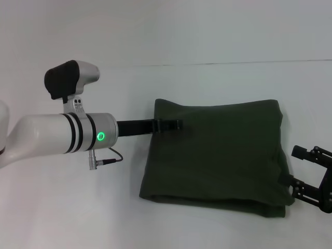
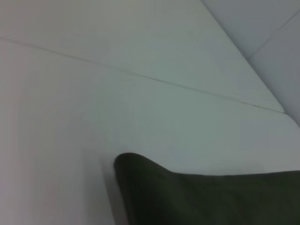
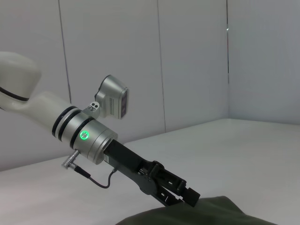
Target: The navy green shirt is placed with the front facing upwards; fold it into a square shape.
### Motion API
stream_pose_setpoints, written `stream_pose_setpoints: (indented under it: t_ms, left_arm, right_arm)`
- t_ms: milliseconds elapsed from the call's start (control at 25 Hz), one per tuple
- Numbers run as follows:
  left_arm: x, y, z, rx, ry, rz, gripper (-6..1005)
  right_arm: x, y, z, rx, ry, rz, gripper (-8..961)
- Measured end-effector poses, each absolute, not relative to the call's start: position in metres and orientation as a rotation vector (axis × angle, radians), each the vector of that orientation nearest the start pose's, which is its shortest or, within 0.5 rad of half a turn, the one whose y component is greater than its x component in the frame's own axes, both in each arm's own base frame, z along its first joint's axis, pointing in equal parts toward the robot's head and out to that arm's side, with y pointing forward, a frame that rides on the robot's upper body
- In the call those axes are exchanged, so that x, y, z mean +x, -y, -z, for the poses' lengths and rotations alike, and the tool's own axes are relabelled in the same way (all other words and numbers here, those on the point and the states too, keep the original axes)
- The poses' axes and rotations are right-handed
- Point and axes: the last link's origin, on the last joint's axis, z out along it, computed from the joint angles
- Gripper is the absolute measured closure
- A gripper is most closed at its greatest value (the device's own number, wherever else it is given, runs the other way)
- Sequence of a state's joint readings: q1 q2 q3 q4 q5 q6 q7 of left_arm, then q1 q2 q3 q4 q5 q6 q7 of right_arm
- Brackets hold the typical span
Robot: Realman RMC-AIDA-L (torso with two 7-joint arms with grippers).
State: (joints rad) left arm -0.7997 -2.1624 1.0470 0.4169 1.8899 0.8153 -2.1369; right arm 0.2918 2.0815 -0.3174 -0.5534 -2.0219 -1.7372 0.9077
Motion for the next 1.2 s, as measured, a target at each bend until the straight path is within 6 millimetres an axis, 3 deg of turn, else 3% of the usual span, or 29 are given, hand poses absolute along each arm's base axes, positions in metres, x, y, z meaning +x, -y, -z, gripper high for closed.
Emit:
stream_pose_setpoints:
  t_ms: [680, 1200]
  left_arm:
    - [-0.202, -0.397, 0.113, -2.369, 1.458, 0.427, 131]
    - [-0.205, -0.396, 0.109, -2.367, 1.436, 0.435, 610]
  right_arm:
    - [0.336, -0.243, -0.026, -2.406, -0.463, -0.825, 222]
    - [0.335, -0.243, -0.026, -2.407, -0.467, -0.832, 219]
